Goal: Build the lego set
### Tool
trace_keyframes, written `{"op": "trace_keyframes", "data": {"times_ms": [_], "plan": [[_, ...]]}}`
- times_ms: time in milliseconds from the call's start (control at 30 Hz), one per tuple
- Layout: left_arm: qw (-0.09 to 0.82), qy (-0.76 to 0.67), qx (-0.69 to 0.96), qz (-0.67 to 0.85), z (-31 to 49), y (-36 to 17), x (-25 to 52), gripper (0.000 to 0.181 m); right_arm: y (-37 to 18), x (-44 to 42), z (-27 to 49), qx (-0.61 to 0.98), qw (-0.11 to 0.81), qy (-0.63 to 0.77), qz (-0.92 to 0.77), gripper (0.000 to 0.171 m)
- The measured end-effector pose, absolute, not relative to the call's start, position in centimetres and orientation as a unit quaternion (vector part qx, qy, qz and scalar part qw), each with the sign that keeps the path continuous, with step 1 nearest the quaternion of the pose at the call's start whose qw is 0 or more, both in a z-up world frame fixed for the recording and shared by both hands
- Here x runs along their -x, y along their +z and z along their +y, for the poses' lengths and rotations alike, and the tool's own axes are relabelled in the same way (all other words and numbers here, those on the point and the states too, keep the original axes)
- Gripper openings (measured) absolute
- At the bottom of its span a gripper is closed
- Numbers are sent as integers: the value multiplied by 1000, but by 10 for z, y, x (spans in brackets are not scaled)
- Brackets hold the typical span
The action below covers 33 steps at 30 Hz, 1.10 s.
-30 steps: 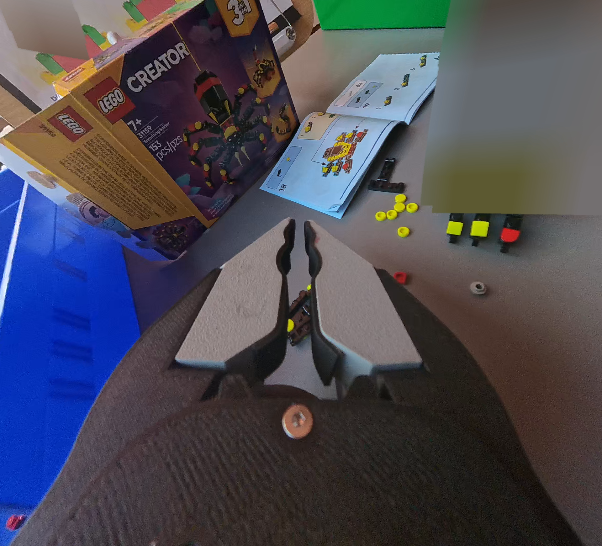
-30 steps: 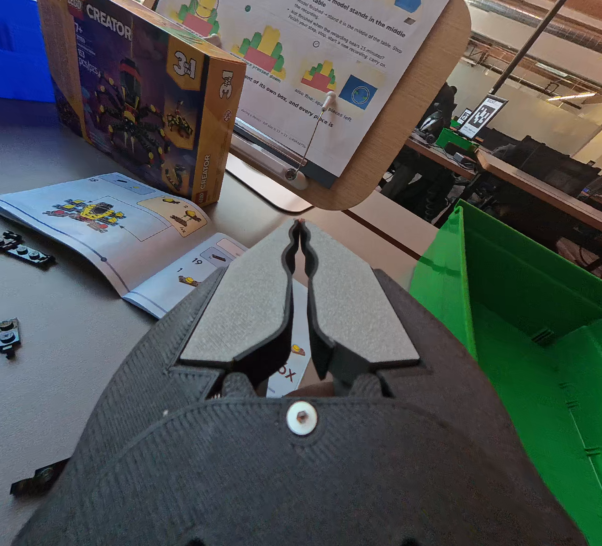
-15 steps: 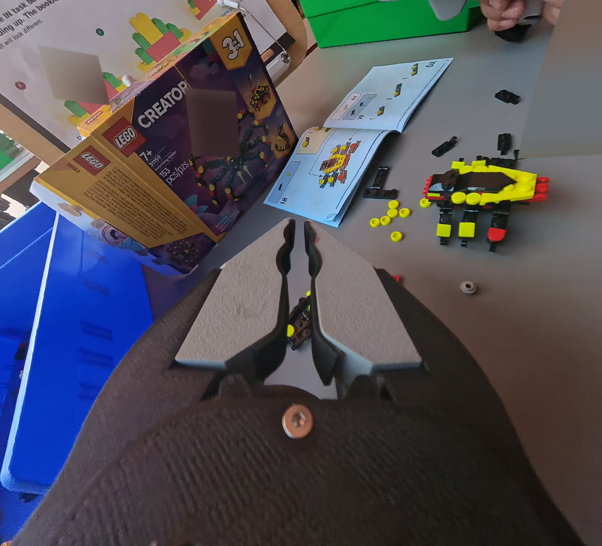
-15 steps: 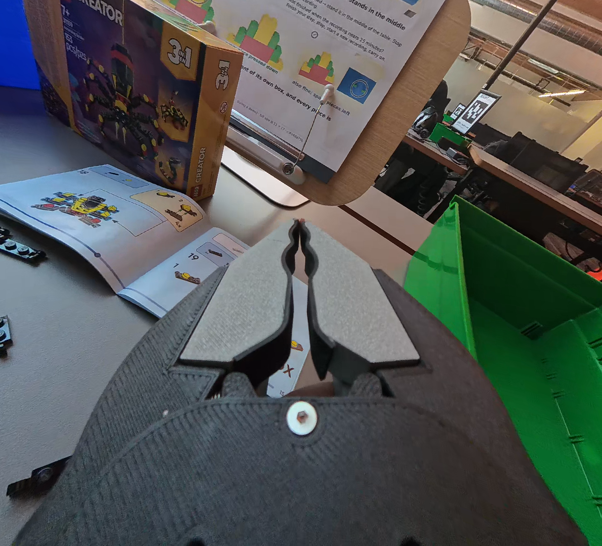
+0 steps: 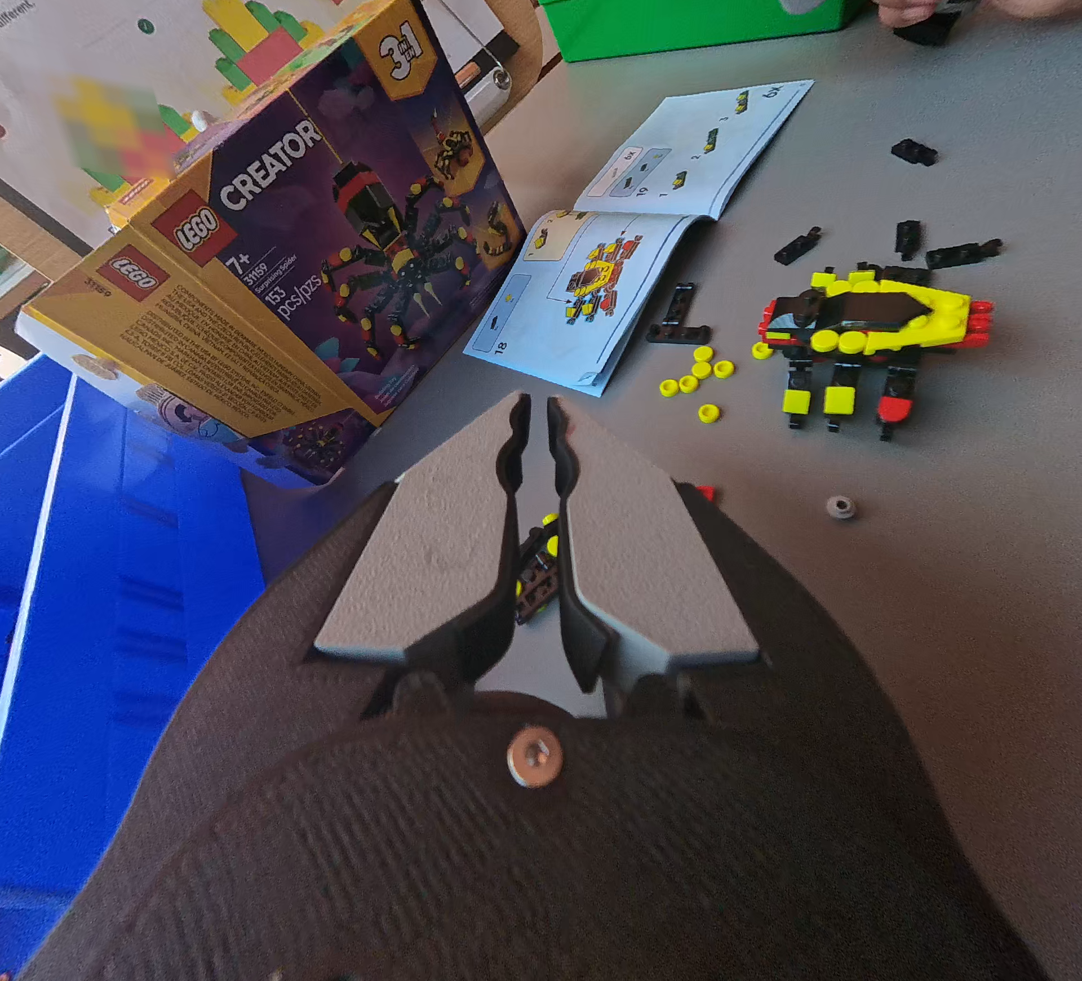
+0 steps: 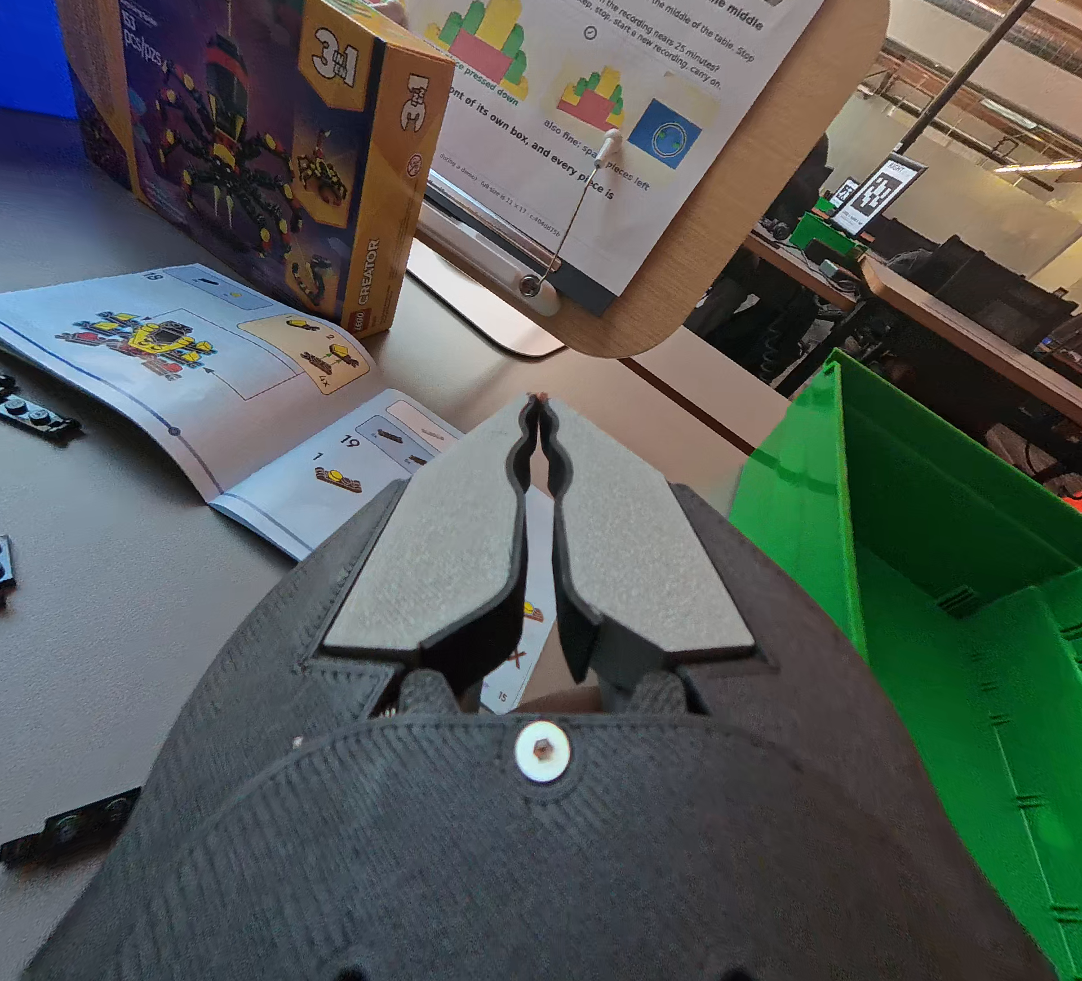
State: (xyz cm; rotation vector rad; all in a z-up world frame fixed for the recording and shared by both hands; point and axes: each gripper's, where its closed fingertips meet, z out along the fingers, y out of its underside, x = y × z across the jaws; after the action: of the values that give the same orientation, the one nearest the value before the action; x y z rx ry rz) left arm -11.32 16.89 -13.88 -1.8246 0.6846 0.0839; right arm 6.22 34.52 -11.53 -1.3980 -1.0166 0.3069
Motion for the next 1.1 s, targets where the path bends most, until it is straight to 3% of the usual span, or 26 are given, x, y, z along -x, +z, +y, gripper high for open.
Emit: {"op": "trace_keyframes", "data": {"times_ms": [767, 1100], "plan": [[585, 97, 773, 227, 179, -122, 155, 0, -116, -82, 364, 613, 660, 52, -431, 0], [554, 93, 794, 234, 181, -138, 159, 8, -118, -86, 360, 616, 658, 39, -432, 0]]}}
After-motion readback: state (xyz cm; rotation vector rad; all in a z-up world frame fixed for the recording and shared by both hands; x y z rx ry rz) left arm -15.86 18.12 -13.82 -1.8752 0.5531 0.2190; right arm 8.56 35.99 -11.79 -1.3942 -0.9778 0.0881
